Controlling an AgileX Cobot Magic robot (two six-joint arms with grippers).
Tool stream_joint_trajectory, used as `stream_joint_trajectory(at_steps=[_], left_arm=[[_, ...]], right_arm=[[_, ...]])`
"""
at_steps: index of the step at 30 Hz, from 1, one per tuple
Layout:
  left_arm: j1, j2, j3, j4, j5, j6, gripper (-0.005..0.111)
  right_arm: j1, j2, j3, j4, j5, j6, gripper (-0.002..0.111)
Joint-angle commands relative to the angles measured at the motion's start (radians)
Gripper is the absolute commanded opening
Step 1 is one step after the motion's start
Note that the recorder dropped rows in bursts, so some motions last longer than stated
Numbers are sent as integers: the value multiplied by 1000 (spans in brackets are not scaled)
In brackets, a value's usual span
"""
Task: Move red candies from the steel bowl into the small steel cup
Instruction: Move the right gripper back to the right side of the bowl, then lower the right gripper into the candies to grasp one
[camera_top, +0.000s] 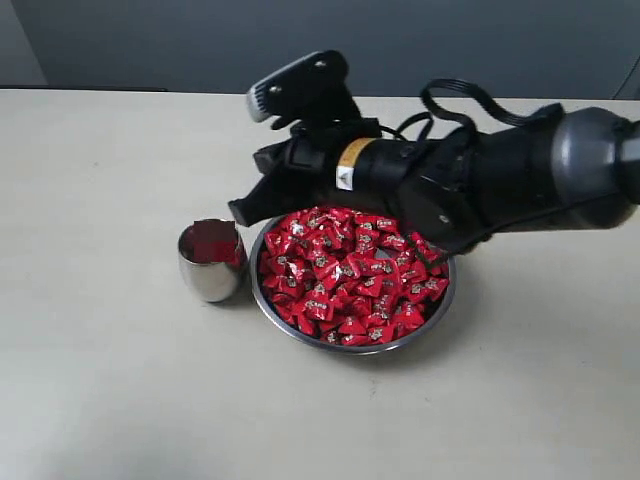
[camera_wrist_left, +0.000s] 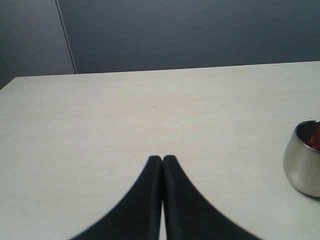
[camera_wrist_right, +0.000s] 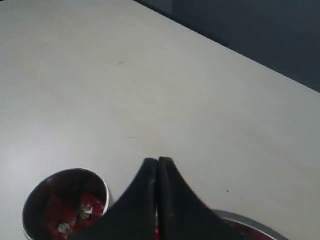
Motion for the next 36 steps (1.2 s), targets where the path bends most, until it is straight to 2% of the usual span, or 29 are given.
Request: stream_joint_trajectory(at_steps=[1,12,20,29,36], left_arm=[[1,-4,4,-3,-2,-2,0],[1,-4,4,-3,-2,-2,0],[1,-4,4,-3,-2,-2,0],[1,-4,4,-3,-2,-2,0],[1,-4,4,-3,-2,-2,0]], right_arm=[[-77,-103,141,16,-46,-2,-1],[-242,-315,359,1,9,-8,-1],[-327,-325,367,-71,81,-17,-1],[-325,-204,367,-87,90,-46,-1],[-248,-97,367,-97,21,-44,-1]])
